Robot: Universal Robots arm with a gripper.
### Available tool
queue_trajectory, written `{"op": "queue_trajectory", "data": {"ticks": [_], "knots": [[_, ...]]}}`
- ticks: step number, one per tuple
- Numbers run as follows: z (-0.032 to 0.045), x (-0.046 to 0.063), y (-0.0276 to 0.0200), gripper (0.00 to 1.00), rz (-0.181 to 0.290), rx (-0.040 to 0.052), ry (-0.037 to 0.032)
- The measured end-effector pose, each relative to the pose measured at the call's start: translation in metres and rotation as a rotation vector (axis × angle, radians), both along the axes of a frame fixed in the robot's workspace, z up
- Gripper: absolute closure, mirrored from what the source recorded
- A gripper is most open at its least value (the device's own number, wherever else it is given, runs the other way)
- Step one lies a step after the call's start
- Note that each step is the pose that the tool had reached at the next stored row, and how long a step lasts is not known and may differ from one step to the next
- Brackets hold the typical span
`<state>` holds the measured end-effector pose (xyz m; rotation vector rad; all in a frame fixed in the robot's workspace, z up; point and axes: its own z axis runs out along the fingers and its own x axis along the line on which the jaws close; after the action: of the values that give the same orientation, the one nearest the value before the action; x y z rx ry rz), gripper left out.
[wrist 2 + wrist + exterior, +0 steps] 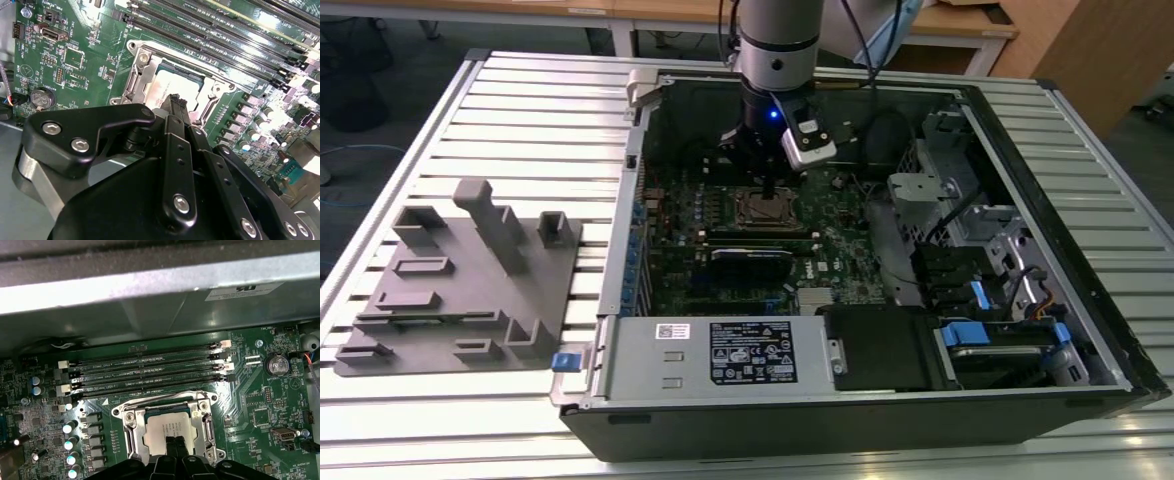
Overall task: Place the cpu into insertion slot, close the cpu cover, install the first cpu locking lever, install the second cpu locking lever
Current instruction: 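Install the second cpu locking lever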
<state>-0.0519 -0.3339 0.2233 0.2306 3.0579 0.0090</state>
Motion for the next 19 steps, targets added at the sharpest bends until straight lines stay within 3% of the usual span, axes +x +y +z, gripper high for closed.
{"op": "queue_trajectory", "data": {"ticks": [5, 12, 19], "knots": [[0.0003, 0.0, 0.0, 0.9, 0.0, -0.0001, 0.0], [0.0068, 0.0, 0.0, 0.9, 0.0, 0.0, 0.0015], [0.0069, 0.0, -0.0002, 0.9, 0.0, -0.0003, 0.0016]]}}
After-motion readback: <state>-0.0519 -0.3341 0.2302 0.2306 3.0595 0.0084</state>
